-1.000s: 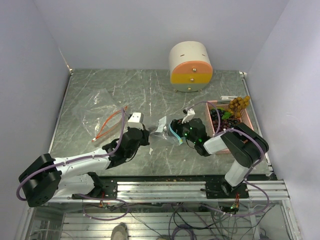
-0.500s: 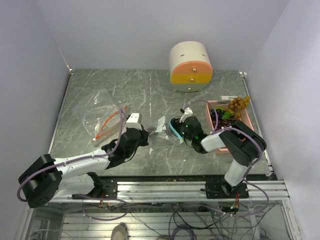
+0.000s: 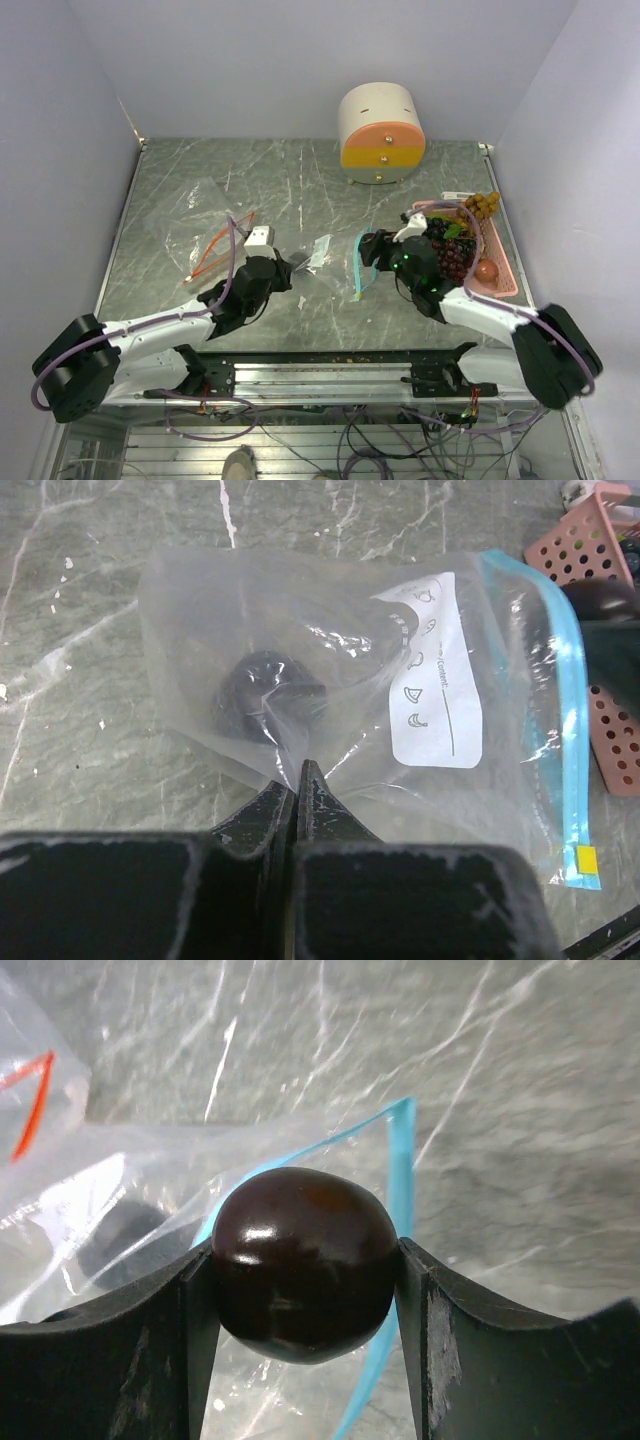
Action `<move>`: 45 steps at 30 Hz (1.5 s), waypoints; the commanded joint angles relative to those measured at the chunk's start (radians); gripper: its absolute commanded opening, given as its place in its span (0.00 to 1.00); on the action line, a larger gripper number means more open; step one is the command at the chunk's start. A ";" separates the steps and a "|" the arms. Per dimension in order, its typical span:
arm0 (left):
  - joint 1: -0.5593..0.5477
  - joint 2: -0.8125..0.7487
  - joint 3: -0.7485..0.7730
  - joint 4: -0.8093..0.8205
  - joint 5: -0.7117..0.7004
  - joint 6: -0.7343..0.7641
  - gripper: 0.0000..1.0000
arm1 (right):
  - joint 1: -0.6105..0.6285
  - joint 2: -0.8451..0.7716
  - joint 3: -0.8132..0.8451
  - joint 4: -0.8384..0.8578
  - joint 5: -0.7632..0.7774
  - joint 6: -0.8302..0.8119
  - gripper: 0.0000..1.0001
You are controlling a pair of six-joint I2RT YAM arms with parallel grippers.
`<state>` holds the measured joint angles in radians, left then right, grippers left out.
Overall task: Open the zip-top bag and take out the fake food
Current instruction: Pick up the fake fruit from the zipper food storage bag, then place the fake fruit in the bin.
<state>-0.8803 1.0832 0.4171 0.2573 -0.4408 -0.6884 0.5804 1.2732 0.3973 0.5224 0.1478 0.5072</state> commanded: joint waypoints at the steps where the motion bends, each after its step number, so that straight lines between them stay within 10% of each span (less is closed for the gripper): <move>1: 0.010 0.030 -0.004 0.032 0.031 -0.021 0.08 | -0.041 -0.175 0.005 -0.208 0.136 0.000 0.38; 20: 0.019 0.023 0.002 0.035 0.056 -0.028 0.08 | -0.129 -0.728 -0.028 -0.740 0.706 0.097 0.39; 32: 0.019 0.039 0.018 0.028 0.063 -0.030 0.08 | -0.131 -0.612 0.020 -0.794 0.675 0.109 0.75; 45: 0.020 0.060 0.023 0.040 0.066 -0.029 0.08 | -0.131 -0.653 0.049 -0.712 0.528 0.005 0.79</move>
<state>-0.8661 1.1244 0.4160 0.2646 -0.3943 -0.7128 0.4545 0.6472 0.4007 -0.2588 0.7761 0.5869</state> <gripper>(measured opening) 0.082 0.813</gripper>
